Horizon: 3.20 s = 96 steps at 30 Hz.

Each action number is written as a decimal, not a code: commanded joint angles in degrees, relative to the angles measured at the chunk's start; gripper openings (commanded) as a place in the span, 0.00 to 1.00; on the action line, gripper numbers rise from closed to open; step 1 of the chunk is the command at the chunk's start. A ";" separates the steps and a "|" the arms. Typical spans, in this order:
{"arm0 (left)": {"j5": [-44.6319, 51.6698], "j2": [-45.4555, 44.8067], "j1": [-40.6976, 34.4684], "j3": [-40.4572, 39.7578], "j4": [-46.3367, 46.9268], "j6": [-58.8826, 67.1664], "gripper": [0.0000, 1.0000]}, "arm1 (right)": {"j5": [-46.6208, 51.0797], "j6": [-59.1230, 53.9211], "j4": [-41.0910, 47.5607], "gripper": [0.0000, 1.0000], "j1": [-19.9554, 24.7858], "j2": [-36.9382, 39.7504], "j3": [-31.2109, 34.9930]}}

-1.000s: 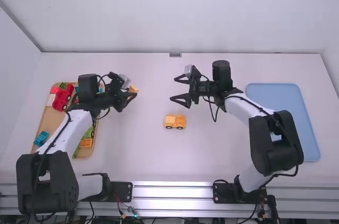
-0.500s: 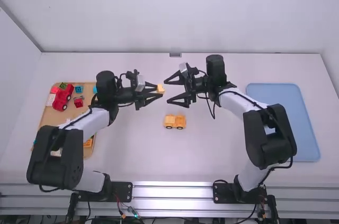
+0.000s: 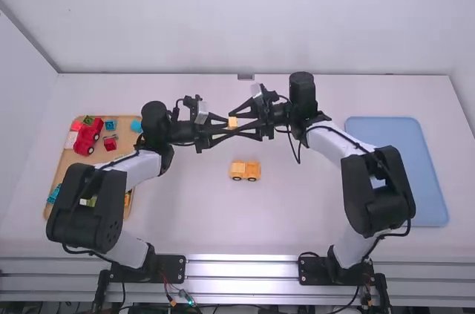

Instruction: Assemble lego blocks to make yellow taxi

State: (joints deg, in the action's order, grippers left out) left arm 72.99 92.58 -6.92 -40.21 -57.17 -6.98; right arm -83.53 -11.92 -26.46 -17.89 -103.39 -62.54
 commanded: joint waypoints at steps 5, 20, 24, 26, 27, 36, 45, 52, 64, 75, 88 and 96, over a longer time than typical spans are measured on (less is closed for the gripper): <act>0.02 0.26 -0.59 0.33 -0.31 -0.92 0.07 | -5.86 0.13 -0.17 0.44 -0.37 -0.35 -1.62; 0.04 0.26 -0.39 0.37 1.16 1.27 0.05 | -5.86 0.13 -0.17 0.34 -0.92 -0.35 -1.68; 0.02 0.26 -0.70 0.37 1.16 1.40 0.05 | -5.86 0.15 -0.20 0.30 -0.92 -0.35 -1.68; 0.04 0.26 -0.68 0.37 1.16 1.38 0.07 | -5.86 0.13 -0.17 0.26 -0.92 -0.35 -1.68; 0.02 0.26 -0.68 0.37 1.16 1.38 0.08 | -5.86 0.13 -0.17 0.25 -0.92 -0.35 -1.68; -0.39 0.26 -0.79 0.37 1.20 1.22 1.00 | -1.22 2.12 -0.59 0.11 -0.83 -0.35 -1.68; -11.17 0.26 -0.04 0.37 22.45 15.45 0.99 | 20.76 5.81 5.42 0.02 3.48 1.36 -1.62; -25.46 0.22 -0.11 -0.09 31.04 18.82 0.99 | 46.31 -4.46 27.41 0.04 4.31 6.67 -2.01; -25.64 0.22 0.22 -4.04 33.42 18.03 0.99 | 78.93 -21.73 61.75 0.04 -3.72 3.10 -5.01; -10.32 -1.27 4.66 -5.86 43.06 34.73 0.99 | 84.48 -37.53 66.36 0.00 -8.11 -7.48 -4.98; 7.56 -2.38 14.08 -5.86 63.76 76.65 0.99 | 83.47 -39.58 65.92 0.54 -7.65 -8.70 -4.98; 7.48 -2.36 13.55 -5.84 64.19 76.94 0.99 | 81.00 -40.85 62.90 0.99 -6.82 -7.19 -4.98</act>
State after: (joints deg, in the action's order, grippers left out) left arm 78.00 91.70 6.90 -45.06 6.83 67.24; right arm -0.75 -51.88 36.12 -25.45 -111.20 -66.59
